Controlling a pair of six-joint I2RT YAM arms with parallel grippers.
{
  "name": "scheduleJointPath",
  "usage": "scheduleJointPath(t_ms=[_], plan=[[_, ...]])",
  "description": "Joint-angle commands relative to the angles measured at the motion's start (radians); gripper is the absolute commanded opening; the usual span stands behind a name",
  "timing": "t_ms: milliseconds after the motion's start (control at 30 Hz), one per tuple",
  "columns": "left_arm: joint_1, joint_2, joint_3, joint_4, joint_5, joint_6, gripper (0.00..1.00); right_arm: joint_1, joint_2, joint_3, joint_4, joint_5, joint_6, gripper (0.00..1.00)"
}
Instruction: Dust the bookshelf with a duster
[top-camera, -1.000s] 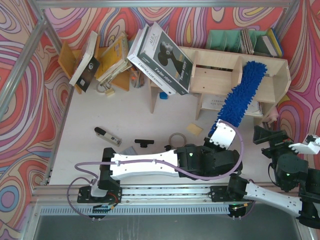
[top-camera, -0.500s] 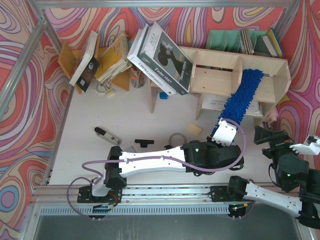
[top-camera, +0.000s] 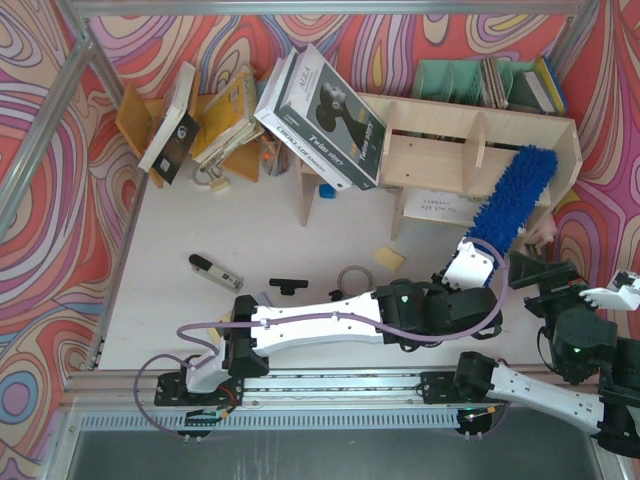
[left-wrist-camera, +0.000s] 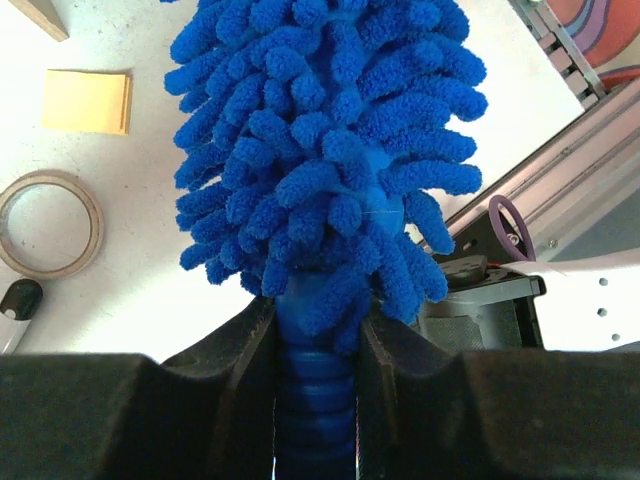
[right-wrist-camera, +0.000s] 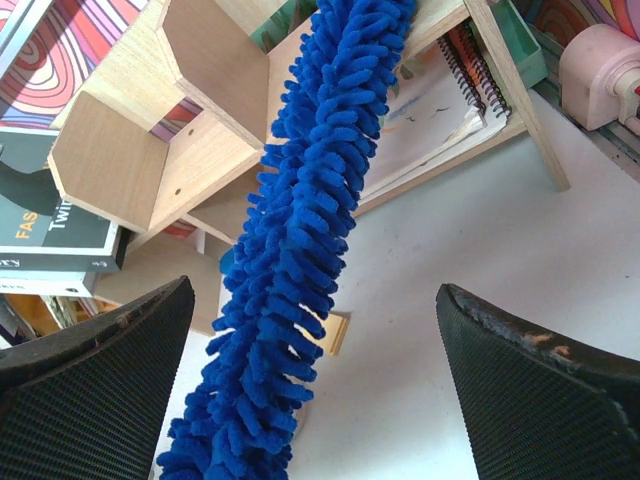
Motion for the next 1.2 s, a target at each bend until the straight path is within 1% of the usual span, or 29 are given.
scheduleJointPath(t_ms=[0, 100, 233, 333, 433, 567, 767, 900, 1067, 1167], plan=[[-0.007, 0.001, 0.011, 0.008, 0.006, 0.043, 0.00, 0.006, -0.011, -0.007, -0.038, 0.033, 0.024, 0.93], [-0.007, -0.036, -0.042, -0.015, -0.076, 0.007, 0.00, 0.006, -0.011, -0.007, -0.042, 0.032, 0.030, 0.93], [0.002, -0.130, -0.175, -0.020, -0.182, -0.071, 0.00, 0.006, -0.011, -0.007, -0.047, 0.031, 0.035, 0.93], [0.005, -0.160, -0.212, -0.018, -0.218, -0.089, 0.00, 0.007, -0.009, -0.007, -0.045, 0.032, 0.037, 0.93], [0.005, -0.149, -0.195, 0.021, -0.183, -0.045, 0.00, 0.006, -0.008, -0.005, -0.045, 0.031, 0.037, 0.93], [0.005, -0.108, -0.127, 0.045, -0.159, 0.009, 0.00, 0.006, -0.006, -0.005, -0.047, 0.032, 0.038, 0.93], [-0.012, -0.116, -0.097, 0.121, -0.214, 0.100, 0.00, 0.006, -0.017, -0.005, -0.049, 0.033, 0.037, 0.93], [-0.054, -0.144, -0.102, 0.167, -0.318, 0.166, 0.00, 0.006, -0.023, -0.007, -0.050, 0.034, 0.037, 0.93], [-0.054, -0.160, -0.133, 0.229, -0.321, 0.202, 0.00, 0.006, -0.021, -0.008, -0.048, 0.035, 0.038, 0.93], [-0.040, -0.143, -0.122, 0.210, -0.269, 0.179, 0.00, 0.006, -0.019, -0.007, -0.050, 0.035, 0.037, 0.93]])
